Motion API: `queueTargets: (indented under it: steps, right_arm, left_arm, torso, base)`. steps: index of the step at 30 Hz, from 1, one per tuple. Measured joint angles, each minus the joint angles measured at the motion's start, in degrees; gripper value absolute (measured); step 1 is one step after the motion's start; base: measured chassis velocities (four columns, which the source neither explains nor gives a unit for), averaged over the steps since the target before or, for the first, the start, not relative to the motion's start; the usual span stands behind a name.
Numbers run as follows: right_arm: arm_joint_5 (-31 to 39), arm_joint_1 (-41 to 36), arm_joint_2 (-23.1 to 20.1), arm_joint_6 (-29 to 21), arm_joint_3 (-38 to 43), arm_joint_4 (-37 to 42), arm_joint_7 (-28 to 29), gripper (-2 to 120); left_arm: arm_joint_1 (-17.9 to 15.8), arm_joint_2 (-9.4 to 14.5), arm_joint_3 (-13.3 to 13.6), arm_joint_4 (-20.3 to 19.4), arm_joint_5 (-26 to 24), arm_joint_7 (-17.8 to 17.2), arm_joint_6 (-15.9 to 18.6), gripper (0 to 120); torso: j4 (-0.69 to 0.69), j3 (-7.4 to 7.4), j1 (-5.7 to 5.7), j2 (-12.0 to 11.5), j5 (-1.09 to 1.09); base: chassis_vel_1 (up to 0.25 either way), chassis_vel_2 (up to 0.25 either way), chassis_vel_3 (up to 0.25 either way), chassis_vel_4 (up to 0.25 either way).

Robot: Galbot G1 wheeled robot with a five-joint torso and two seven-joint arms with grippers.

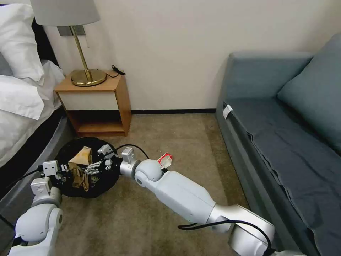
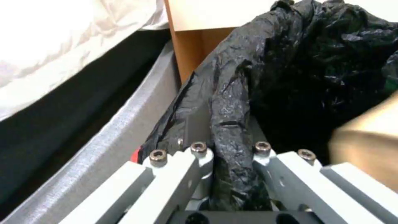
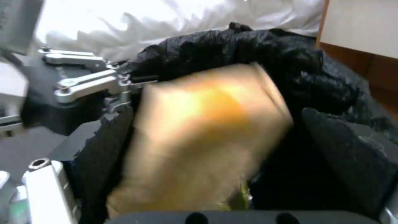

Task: Pick up the trash bin, then pick up the garbage on the floor and place it into the trash bin.

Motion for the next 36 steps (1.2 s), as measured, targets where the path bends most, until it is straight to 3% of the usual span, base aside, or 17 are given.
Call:
queueTargets:
  steps: [7,18,25,36]
  right_arm:
    - [-0.7,3.8,-0.6,0.8,-0.5,-2.2,-0.2,100]
    - [-0.1,2.7,-2.2,0.5,2.2,0.3,1.1,100]
    - [-0.2,-1.3,-4.3,-3.1,9.8,-2.2,11.8,100]
    - [-2.3,-3.7,-6.7,-4.6,18.1,-9.1,15.0,100]
  left_arm:
    - [1.0,-0.1,-0.1,-0.8,-1.0,0.1,-0.2,4]
    - [0.9,1.1,-2.1,-0.1,-1.7,0.1,-0.5,4]
    - [0.5,2.2,-4.0,1.4,-1.9,0.0,-1.3,4]
    - [-0.1,2.9,-4.6,2.7,-2.2,-0.1,-1.7,4]
  torso:
    - [0.00,0.00,0.00,0.0,0.00]
    - [0.02,0.00,0.00,0.0,0.00]
    - [0.00,0.00,0.00,0.0,0.01]
    - [-0.01,0.00,0.00,0.0,0.01]
  base:
    - [0.000,0.000,0.000,0.000]
    - [0.000,0.000,0.000,0.000]
    - [0.000,0.000,0.000,0.000]
    - [0.000,0.000,0.000,0.000]
